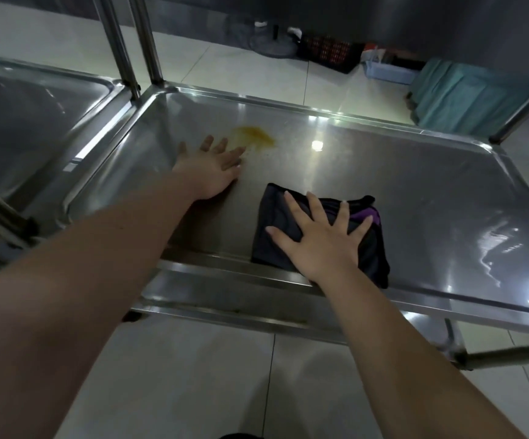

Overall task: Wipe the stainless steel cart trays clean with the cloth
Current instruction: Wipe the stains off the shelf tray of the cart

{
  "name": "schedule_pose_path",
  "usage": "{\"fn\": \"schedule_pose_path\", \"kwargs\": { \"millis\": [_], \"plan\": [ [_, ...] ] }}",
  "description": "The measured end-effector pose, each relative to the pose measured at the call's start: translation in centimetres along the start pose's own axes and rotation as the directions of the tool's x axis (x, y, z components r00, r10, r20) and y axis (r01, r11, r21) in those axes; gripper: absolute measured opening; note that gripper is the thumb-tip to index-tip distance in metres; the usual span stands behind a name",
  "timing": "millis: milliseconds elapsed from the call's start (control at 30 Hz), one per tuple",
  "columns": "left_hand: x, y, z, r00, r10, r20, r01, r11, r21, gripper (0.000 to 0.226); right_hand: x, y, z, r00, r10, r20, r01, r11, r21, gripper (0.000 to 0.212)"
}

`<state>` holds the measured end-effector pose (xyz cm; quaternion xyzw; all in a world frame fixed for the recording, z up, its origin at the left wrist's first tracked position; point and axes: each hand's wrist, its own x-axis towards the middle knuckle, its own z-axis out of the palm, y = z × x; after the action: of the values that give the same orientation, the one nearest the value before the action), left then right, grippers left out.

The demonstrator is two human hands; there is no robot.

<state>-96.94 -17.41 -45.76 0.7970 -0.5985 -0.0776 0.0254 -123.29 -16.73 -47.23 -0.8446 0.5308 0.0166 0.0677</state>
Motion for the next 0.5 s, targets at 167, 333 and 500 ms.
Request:
{"fn": "schedule_pose_path", "kwargs": {
  "millis": [167, 333, 500],
  "plan": [
    [-2.9, -6.8, -0.2, 0.993, -0.114, -0.022, 0.115, 0.992, 0.046, 0.056, -0.1, -0.3, 0.0, 1.000, 0.003, 0.007, -0.003, 1.000, -0.013, 0.082],
    [-2.6, -6.6, 0.2, 0.991, -0.132, -0.037, 0.134, 0.988, 0.076, 0.057, -0.1, -2.0, 0.1, 1.000, 0.009, 0.010, -0.009, 1.000, -0.016, 0.080],
    [-2.5, -6.9, 0.5, 0.990, -0.139, -0.037, 0.142, 0.987, 0.076, 0.056, 0.5, -7.5, 0.9, 0.992, -0.126, 0.012, 0.126, 0.992, 0.001, 0.078]
  ]
}}
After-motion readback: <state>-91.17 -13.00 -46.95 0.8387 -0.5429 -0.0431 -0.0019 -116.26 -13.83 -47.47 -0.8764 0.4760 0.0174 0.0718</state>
